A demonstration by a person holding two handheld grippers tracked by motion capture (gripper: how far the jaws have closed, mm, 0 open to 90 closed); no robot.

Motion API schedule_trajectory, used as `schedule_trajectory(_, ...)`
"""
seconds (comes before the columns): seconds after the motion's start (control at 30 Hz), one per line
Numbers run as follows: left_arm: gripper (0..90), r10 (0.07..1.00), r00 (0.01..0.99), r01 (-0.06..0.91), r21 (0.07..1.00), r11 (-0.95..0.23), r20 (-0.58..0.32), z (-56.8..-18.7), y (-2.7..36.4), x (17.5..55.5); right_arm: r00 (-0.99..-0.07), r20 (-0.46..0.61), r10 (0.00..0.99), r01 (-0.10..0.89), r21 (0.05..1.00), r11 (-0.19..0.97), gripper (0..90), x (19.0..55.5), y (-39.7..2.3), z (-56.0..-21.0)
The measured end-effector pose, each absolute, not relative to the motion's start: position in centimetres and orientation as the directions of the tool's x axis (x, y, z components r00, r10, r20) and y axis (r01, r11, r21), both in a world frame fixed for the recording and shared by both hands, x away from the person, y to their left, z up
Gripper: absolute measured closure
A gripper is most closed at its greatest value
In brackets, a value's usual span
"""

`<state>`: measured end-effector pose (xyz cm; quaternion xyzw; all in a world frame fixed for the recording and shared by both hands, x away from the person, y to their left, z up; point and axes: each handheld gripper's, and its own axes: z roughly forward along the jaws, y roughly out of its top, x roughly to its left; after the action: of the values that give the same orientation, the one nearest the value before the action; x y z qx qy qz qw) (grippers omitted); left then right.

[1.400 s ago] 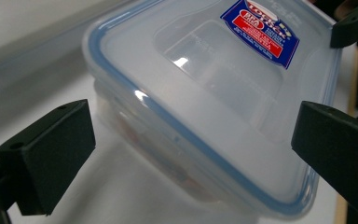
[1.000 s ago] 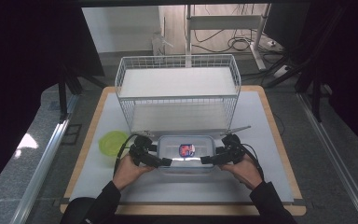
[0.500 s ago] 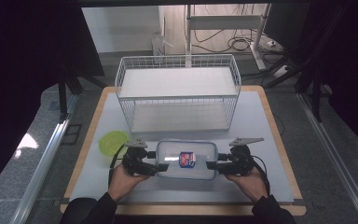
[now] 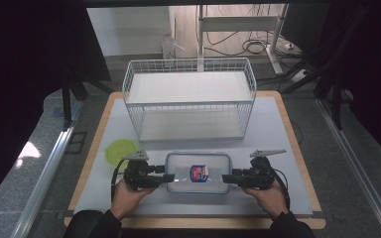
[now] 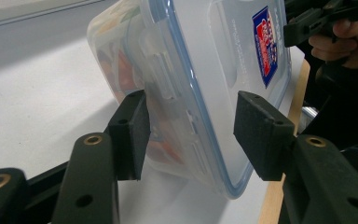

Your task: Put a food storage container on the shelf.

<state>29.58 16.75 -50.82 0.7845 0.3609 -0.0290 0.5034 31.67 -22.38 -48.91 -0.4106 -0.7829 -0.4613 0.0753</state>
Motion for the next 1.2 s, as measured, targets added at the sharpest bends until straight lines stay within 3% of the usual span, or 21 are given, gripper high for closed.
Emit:
schedule_trajectory(0.17,45.9,0.55,0.714,0.618,0.759,-0.204,-0.434,-50.8,16.5,30.0,-0.583,0.566,0.583,0.767,0.62,0.165,49.9,31.8,-22.6,-49.1)
schedule_trajectory(0.43,49.9,0.556,0.698,0.629,0.757,-0.176,-0.451,-50.6,16.5,30.4,-0.581,0.539,0.61,0.755,0.636,0.158,49.9,31.6,-22.4,-48.7)
schedule_trajectory(1.2,51.3,0.581,0.717,0.56,0.815,-0.151,-0.385,-45.3,17.8,31.8,-0.651,0.477,0.591,0.666,0.732,0.143,49.5,33.6,-21.1,-43.5)
